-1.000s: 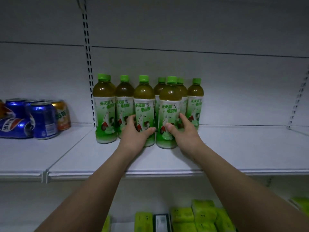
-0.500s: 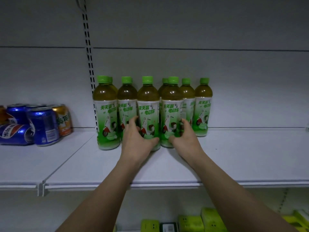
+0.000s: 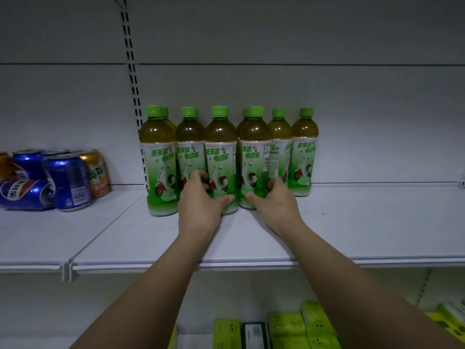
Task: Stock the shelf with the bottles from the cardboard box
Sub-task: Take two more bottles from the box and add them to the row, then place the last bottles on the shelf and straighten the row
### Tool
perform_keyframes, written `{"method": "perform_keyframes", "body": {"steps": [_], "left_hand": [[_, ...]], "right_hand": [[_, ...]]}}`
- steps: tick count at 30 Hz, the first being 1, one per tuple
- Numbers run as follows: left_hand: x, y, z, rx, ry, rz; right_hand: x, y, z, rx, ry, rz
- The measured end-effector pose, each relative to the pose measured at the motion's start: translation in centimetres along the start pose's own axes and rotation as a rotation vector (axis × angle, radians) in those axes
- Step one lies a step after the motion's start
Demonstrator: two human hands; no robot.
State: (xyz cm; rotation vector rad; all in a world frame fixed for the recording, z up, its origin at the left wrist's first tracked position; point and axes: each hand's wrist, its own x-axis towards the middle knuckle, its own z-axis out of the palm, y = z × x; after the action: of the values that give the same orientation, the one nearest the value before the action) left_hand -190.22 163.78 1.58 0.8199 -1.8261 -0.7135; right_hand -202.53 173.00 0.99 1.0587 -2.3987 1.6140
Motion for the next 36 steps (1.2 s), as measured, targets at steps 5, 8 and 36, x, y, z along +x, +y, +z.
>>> {"method": "perform_keyframes", "body": {"steps": [5,8,36], "left_hand": [[-2.3,1.6,-1.3,0.098,0.01,0.064],[-5.1,3.3,-2.5,0.261,0.041,0.182],[-41.2,-5.6,13.8,0.391,-1.231,-0.022]], "right_hand": [[-2.0,-1.5,-1.3,0.008,0.03,0.03],[-4.8,-2.8,-3.4,0.141,0.097,0.014],[-31.5,32.2,-22.5,-0.243,-0.483,0.782]]}}
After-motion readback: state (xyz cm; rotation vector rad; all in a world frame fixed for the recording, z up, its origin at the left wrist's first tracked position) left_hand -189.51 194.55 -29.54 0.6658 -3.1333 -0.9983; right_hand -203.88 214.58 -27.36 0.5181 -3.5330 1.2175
